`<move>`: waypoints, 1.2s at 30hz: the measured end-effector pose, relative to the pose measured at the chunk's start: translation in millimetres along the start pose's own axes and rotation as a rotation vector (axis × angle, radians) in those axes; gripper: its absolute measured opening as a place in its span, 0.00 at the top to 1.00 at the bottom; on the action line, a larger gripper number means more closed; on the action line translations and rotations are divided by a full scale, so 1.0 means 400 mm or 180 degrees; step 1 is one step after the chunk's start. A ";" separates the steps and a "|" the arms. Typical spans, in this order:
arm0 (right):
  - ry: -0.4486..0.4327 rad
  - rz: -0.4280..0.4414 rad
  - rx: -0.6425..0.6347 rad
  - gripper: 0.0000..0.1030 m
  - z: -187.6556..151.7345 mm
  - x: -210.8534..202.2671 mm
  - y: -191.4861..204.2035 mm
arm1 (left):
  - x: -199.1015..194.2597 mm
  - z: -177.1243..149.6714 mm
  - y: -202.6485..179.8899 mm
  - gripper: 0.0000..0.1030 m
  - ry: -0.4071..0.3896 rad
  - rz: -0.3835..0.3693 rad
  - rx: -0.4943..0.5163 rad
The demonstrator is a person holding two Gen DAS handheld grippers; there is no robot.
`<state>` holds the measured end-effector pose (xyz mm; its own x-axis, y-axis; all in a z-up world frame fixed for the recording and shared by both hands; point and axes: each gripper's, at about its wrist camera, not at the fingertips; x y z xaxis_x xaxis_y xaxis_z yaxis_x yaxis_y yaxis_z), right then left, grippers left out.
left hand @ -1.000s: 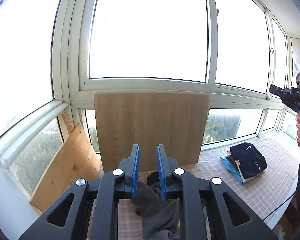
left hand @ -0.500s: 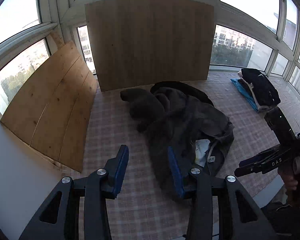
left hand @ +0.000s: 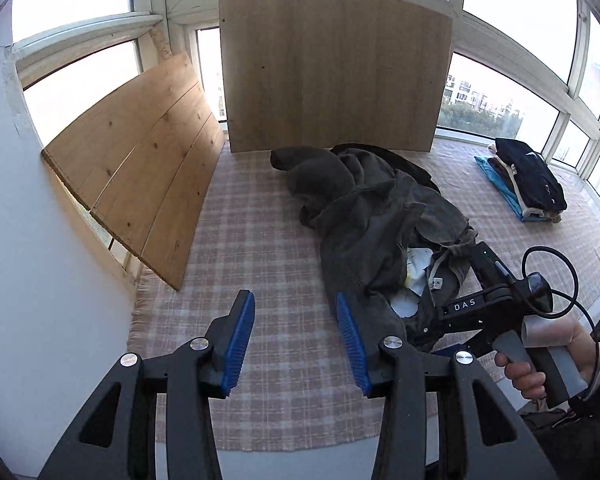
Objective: Fold clothes
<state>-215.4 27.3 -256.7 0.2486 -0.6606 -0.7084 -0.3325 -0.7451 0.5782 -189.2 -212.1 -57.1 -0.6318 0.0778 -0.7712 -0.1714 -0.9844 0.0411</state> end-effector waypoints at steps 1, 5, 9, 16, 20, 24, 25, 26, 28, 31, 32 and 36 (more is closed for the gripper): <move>-0.0081 0.0008 -0.0139 0.34 -0.005 -0.004 0.019 | 0.001 -0.001 0.001 0.60 -0.0009 -0.0004 -0.0002; -0.0399 -0.0013 -0.0895 0.94 -0.049 -0.069 0.116 | -0.004 0.001 0.011 0.60 -0.0070 -0.0022 -0.0007; -0.1135 -0.0234 -0.1844 0.95 -0.123 -0.260 0.260 | -0.011 0.006 0.026 0.60 -0.0140 -0.0021 -0.0008; -0.2968 -0.0507 -0.2993 0.95 -0.296 -0.800 0.636 | -0.007 0.049 0.043 0.60 -0.0324 -0.0144 -0.0090; -0.3535 -0.0536 -0.3567 0.95 -0.452 -0.994 0.837 | -0.007 0.092 0.032 0.60 -0.0452 -0.0210 -0.0069; -0.3729 -0.0474 -0.3902 0.95 -0.563 -1.086 0.984 | -0.020 0.126 0.023 0.59 -0.0566 -0.0193 -0.0079; -0.3757 -0.0448 -0.3973 0.95 -0.584 -1.097 1.012 | -0.027 0.131 0.023 0.57 -0.0590 -0.0174 -0.0092; -0.3779 -0.0416 -0.4036 0.95 -0.600 -1.102 1.034 | -0.034 0.136 0.023 0.55 -0.0615 -0.0154 -0.0105; -0.3710 -0.0346 -0.4141 0.95 -0.617 -1.099 1.062 | -0.051 0.136 0.026 0.54 -0.0645 -0.0081 -0.0143; -0.3444 -0.0194 -0.4277 0.95 -0.623 -1.095 1.048 | -0.073 0.134 0.031 0.54 -0.0661 0.0048 -0.0218; -0.3382 -0.0181 -0.4313 0.95 -0.620 -1.098 1.024 | -0.076 0.131 0.034 0.54 -0.0644 0.0105 -0.0256; -0.3217 -0.0163 -0.4400 0.95 -0.605 -1.136 0.900 | -0.083 0.125 0.036 0.54 -0.0559 0.0321 -0.0422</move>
<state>-227.8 37.2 371.3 -0.5776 -0.7242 -0.3767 0.7658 -0.6405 0.0570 -208.5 -221.0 0.7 -0.7643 -0.0072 -0.6448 -0.0072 -0.9998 0.0196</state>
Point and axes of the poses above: each gripper's, at about its wrist camera, not at the fingertips, and x roughly the way its jaws point, y to its left, z to its top, and after that the axes turned 7 degrees about x, right-handed
